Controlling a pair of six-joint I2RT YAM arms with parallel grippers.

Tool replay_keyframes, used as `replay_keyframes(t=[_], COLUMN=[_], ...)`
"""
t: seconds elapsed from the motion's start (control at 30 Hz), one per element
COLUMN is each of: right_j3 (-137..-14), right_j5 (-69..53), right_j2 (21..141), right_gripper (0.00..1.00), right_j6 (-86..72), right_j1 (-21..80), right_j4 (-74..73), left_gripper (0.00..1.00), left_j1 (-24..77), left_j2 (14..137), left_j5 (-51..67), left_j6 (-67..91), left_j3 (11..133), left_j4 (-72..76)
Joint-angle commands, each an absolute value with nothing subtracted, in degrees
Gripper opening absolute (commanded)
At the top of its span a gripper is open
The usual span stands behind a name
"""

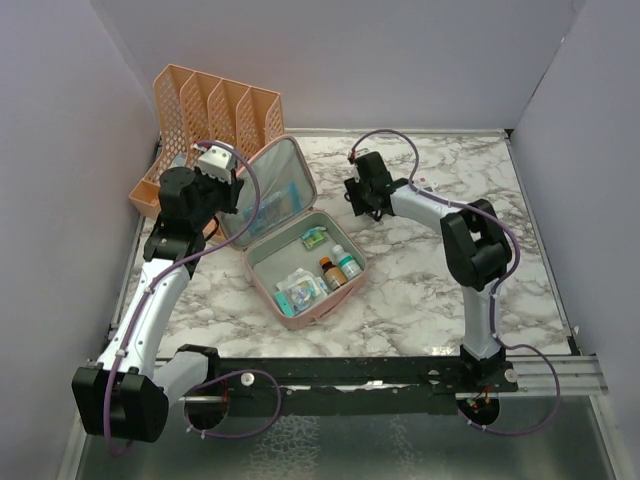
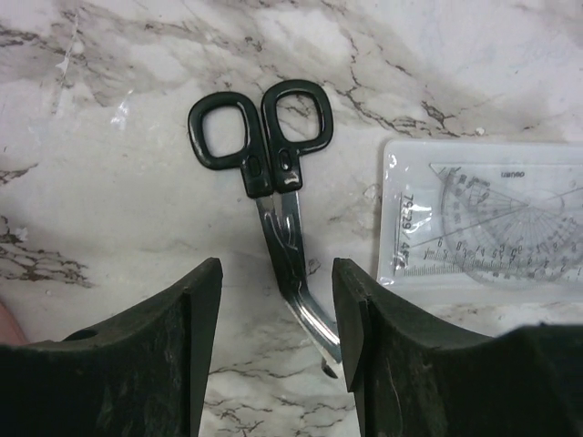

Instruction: Organize the medicine kit

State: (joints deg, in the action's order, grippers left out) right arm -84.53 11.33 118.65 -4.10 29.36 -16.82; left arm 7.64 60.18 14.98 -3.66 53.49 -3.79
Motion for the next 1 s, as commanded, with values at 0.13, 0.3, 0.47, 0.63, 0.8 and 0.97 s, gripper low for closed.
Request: replay_keyframes(t=[0.13, 0.3, 0.47, 0.63, 0.8, 0.97], right_j3=[-90.8, -94.4, -93.7, -89.8, -82.2, -75.4], right_j5=[5.6, 3.2, 5.1, 11.3, 15.5, 17.0], right_j2=[123.7, 127.1, 127.6, 123.4, 117.2, 112.5], right_gripper=[0.49, 0.41, 0.21, 0.14, 0.14, 0.14], right_j6=[-0.9, -0.9, -2.5, -7.0, -11.4, -18.6], right_j1=[26.6, 26.4, 26.4, 26.3, 26.4, 26.4], right_j4=[-20.8, -26.4, -28.9, -32.0, -32.2, -31.7], left_gripper=[0.0, 0.0, 0.0, 0.0, 0.0, 0.0], left_j1=[7.8, 7.8, 7.8, 7.8, 7.8, 7.8], left_j2=[59.4, 59.4, 59.2, 60.0, 62.4, 62.7], left_j5=[18.2, 18.4, 19.0, 20.5, 23.5, 21.6], left_j6=[-3.3, -3.2, -3.0, 3.4, 14.8, 28.0], left_j3=[52.3, 52.2, 52.2, 57.4, 61.5, 60.5], left_j4=[0.0, -0.1, 0.0, -5.5, -13.0, -15.3])
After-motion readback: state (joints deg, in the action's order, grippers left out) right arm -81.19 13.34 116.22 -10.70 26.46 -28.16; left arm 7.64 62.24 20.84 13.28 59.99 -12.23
